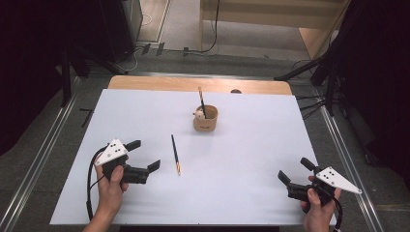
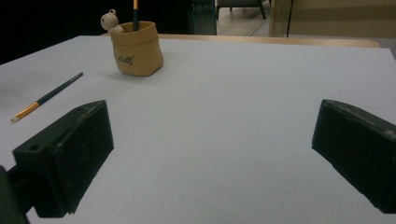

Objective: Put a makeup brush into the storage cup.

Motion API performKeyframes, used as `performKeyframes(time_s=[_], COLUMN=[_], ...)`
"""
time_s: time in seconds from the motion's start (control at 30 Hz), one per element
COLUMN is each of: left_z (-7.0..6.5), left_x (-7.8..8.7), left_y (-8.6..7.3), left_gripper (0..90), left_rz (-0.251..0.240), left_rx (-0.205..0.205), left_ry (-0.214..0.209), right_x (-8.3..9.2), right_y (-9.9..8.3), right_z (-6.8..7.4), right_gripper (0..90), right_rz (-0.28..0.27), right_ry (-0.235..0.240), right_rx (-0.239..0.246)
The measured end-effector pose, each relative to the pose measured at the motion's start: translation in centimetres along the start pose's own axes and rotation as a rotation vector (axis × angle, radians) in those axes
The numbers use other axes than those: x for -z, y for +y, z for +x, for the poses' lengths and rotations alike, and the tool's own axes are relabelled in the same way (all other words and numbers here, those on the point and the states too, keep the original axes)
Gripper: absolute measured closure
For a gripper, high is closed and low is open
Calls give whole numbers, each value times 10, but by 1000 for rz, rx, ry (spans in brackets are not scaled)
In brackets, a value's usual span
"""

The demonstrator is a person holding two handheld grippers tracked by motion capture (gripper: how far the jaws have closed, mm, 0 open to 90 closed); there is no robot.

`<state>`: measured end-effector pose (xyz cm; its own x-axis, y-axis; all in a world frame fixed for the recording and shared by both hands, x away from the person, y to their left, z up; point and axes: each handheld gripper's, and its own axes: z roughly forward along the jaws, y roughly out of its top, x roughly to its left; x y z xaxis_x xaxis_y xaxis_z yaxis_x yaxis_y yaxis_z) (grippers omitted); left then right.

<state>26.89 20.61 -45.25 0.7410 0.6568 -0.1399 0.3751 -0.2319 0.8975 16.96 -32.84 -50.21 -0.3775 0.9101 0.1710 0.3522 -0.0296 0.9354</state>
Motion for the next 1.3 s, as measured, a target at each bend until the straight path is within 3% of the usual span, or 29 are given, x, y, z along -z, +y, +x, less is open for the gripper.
performKeyframes(time_s=[0.43, 0.63, 1.03, 1.2, 1.3], left_z=[-1, -2, -3, -1, -1], left_x=[-33, -49, -72, -83, -90], left_y=[18, 25, 33, 32, 31], left_gripper=[0, 0, 0, 0, 0], left_rz=[130, 238, 384, 499, 541], left_rx=[7, 35, 52, 62, 79], left_ry=[-3, -8, 31, 75, 89], right_x=[-2, -2, -6, -7, -8], right_y=[-2, -1, -4, -6, -8], right_z=[1, 3, 6, 6, 8], right_gripper=[0, 0, 0, 0, 0], right_rz=[14, 19, 32, 41, 53], right_ry=[-2, -3, 7, 7, 12], right_rx=[9, 21, 25, 17, 21])
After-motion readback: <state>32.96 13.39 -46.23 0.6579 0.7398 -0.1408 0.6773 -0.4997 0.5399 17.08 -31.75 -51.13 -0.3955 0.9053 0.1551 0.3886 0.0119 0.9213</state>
